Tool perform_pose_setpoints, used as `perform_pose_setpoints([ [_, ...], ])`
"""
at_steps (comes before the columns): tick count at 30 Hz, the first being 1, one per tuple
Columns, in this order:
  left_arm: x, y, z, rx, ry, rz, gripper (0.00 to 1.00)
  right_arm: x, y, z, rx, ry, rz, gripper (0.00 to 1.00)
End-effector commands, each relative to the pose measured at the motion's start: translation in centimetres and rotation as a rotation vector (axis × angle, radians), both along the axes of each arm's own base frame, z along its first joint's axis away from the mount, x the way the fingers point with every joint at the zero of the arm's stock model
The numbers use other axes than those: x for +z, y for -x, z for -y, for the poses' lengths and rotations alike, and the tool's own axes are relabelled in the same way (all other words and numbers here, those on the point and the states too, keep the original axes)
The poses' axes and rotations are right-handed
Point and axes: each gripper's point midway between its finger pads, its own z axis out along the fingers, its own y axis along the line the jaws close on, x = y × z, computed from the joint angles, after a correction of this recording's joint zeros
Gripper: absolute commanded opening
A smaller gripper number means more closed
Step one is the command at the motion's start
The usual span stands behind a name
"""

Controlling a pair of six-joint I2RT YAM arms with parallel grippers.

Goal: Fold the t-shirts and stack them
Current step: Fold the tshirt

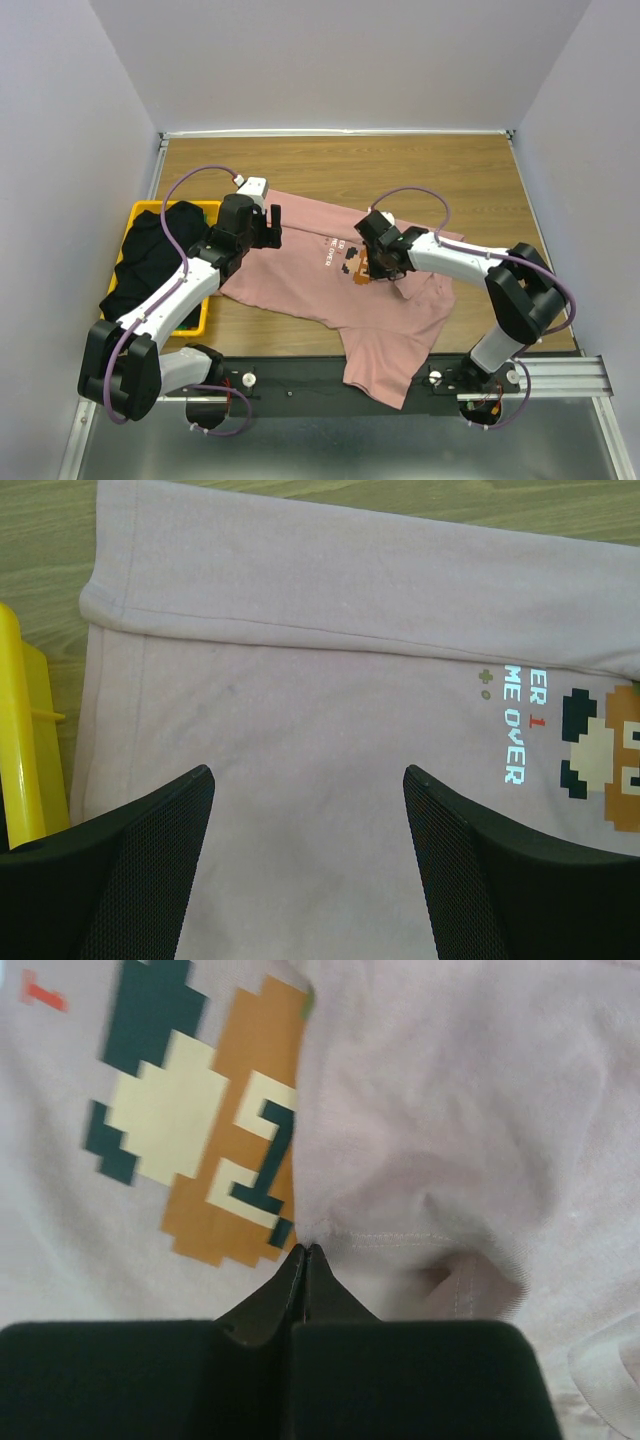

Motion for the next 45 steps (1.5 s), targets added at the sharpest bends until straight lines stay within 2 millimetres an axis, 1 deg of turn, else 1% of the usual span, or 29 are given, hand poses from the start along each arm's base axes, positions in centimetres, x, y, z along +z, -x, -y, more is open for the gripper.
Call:
perform_pose_setpoints([
  [1, 0.7, -0.3, 0.2, -0.002, 0.002, 0.024, 0.84, 3.0, -0.8, -2.3, 0.020, -0.098, 0.038, 0.04],
  [5, 0.6, -0.3, 0.1, -0.001, 0.001, 0.023, 0.84, 3.0, -0.7, -3.7, 0.017, -0.142, -0.003, 0.04],
  [9, 0.6, -0.3, 0.1, -0.002, 0.002, 0.021, 0.84, 2.9, -0.6, -4.5, 0.015, -0.167, -0.029, 0.05],
  [16, 0.6, -0.3, 0.3, -0.007, 0.001, 0.019, 0.84, 1.7, -0.2, -5.3, 0.013, -0.182, -0.088, 0.08],
  [18, 0.6, -0.3, 0.3, -0.008, 0.002, 0.019, 0.84, 1.6, 0.1, -5.5, 0.023, -0.194, -0.107, 0.15],
  [19, 0.6, -0.3, 0.3, -0.008, 0.003, 0.020, 0.84, 1.6, 0.2, -5.6, 0.022, -0.196, -0.111, 0.20],
  [20, 0.6, -0.3, 0.3, -0.008, 0.002, 0.019, 0.84, 1.7, 0.3, -5.6, 0.021, -0.199, -0.113, 0.22],
  [22, 0.4, -0.3, 0.2, -0.004, -0.001, 0.015, 0.84, 2.4, 0.0, -5.4, 0.018, -0.200, -0.087, 0.26],
  [23, 0.4, -0.4, 0.2, 0.000, -0.003, 0.016, 0.84, 3.3, -0.6, -4.9, 0.008, -0.191, -0.047, 0.32],
  [24, 0.3, -0.6, 0.2, 0.003, -0.006, 0.012, 0.84, 3.7, -1.0, -4.3, -0.004, -0.183, -0.028, 0.32],
  [25, 0.3, -1.0, 0.2, 0.010, -0.010, 0.011, 0.84, 4.1, -2.1, -2.9, -0.049, -0.163, 0.000, 0.34],
  [27, 0.8, -1.7, 0.5, 0.012, -0.006, 0.012, 0.84, 5.2, -3.2, -0.6, -0.111, -0.168, 0.042, 0.36],
  [28, 1.3, -2.7, 1.0, 0.011, -0.003, 0.015, 0.84, 5.7, -3.7, 0.6, -0.145, -0.175, 0.057, 0.36],
  [29, 1.6, -3.2, 1.1, 0.017, -0.005, 0.016, 0.84, 6.0, -5.0, 3.3, -0.228, -0.175, 0.074, 0.36],
  [30, 0.9, -4.0, 1.2, 0.023, -0.019, -0.003, 0.84, 6.3, -5.7, 5.1, -0.277, -0.170, 0.096, 0.36],
  [31, 2.2, -5.3, 1.3, 0.039, -0.025, 0.018, 0.84, 6.9, -6.8, 8.2, -0.360, -0.172, 0.130, 0.37],
  [32, 2.1, -6.0, 1.4, 0.048, -0.035, 0.011, 0.84, 7.1, -7.1, 9.8, -0.400, -0.169, 0.140, 0.37],
  [33, 2.0, -6.7, 1.5, 0.053, -0.048, 0.003, 0.84, 7.5, -7.6, 10.8, -0.428, -0.185, 0.164, 0.37],
  [34, 1.4, -8.1, 1.7, 0.066, -0.064, -0.019, 0.84, 7.7, -7.9, 12.1, -0.465, -0.200, 0.180, 0.37],
  [35, 0.7, -8.5, 1.7, 0.070, -0.076, -0.045, 0.84, 8.1, -8.9, 13.8, -0.514, -0.237, 0.204, 0.37],
  [36, 0.1, -9.0, 1.9, 0.077, -0.078, -0.063, 0.84, 8.1, -9.3, 14.6, -0.539, -0.257, 0.212, 0.37],
  [37, -1.3, -9.8, 2.0, 0.081, -0.086, -0.098, 0.84, 7.8, -9.8, 16.1, -0.587, -0.275, 0.220, 0.37],
  [38, -2.1, -10.2, 2.1, 0.081, -0.090, -0.116, 0.84, 7.6, -10.0, 16.0, -0.587, -0.302, 0.211, 0.37],
  [39, -2.9, -10.4, 2.0, 0.088, -0.092, -0.136, 0.84, 7.3, -10.2, 16.4, -0.596, -0.311, 0.207, 0.37],
  [40, -4.1, -11.0, 2.0, 0.089, -0.099, -0.165, 0.84, 6.7, -10.4, 16.7, -0.605, -0.313, 0.199, 0.37],
  [41, -4.9, -11.1, 1.8, 0.094, -0.106, -0.185, 0.83, 5.7, -10.7, 17.5, -0.632, -0.310, 0.190, 0.37],
  [42, -5.4, -11.3, 1.6, 0.101, -0.108, -0.196, 0.83, 5.2, -10.7, 17.3, -0.628, -0.328, 0.173, 0.37],
  [44, -6.7, -11.8, 0.9, 0.121, -0.111, -0.229, 0.82, 4.3, -11.1, 18.5, -0.667, -0.346, 0.170, 0.36],
  [45, -7.1, -12.0, 0.8, 0.123, -0.107, -0.235, 0.82, 3.0, -10.7, 18.8, -0.685, -0.343, 0.141, 0.36],
])
